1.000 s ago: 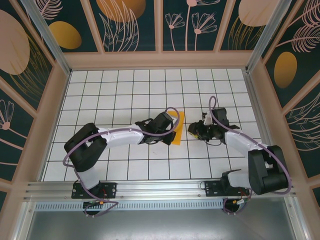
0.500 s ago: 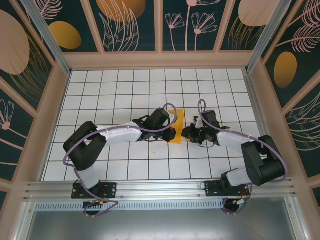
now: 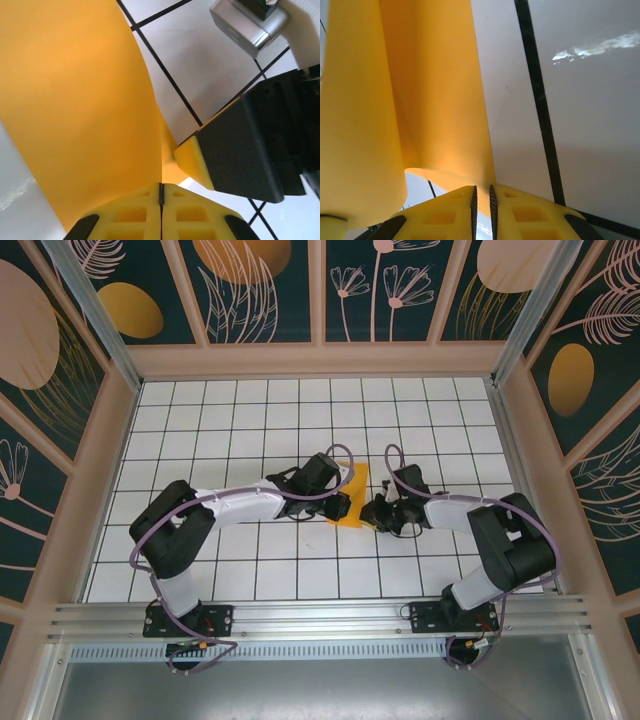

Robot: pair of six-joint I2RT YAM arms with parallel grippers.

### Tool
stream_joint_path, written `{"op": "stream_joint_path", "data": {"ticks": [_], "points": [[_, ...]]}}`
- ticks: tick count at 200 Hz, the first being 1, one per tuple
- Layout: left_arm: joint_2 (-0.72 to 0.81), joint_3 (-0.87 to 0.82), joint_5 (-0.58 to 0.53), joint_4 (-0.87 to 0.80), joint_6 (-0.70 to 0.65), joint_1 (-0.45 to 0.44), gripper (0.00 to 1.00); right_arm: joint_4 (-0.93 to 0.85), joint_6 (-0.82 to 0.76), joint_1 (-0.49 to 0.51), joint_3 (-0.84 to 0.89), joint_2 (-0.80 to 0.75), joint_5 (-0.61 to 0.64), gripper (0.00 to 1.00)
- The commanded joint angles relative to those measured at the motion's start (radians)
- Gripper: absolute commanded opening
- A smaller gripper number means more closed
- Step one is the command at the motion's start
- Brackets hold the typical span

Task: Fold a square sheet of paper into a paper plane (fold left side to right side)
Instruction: Fold the triangle a second time at the center of the table.

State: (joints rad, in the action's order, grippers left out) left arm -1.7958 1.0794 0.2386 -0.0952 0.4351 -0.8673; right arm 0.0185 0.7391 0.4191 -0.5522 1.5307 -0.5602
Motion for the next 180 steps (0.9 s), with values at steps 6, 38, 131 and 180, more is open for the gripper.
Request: {"op": "stream_joint_path", "data": {"ticks": [6,38,131,180], "points": [[-0.030,0.036,-0.067,-0.087,-0.057,0.014,0.08,-0.055,-0.012,0.014,-0.033,0.029,0.053,0.18],[-0.032,0.050,-0.109,-0.120,-0.086,0.022,0.08,-0.101,-0.026,0.021,-0.043,0.042,0.089,0.18],[-0.079,0.104,-0.183,-0.167,-0.136,0.035,0.09,-0.132,-0.037,0.034,-0.043,0.064,0.115,0.17],[-0.111,0.128,-0.210,-0.172,-0.153,0.039,0.09,-0.137,-0.040,0.037,-0.044,0.068,0.117,0.17]]}}
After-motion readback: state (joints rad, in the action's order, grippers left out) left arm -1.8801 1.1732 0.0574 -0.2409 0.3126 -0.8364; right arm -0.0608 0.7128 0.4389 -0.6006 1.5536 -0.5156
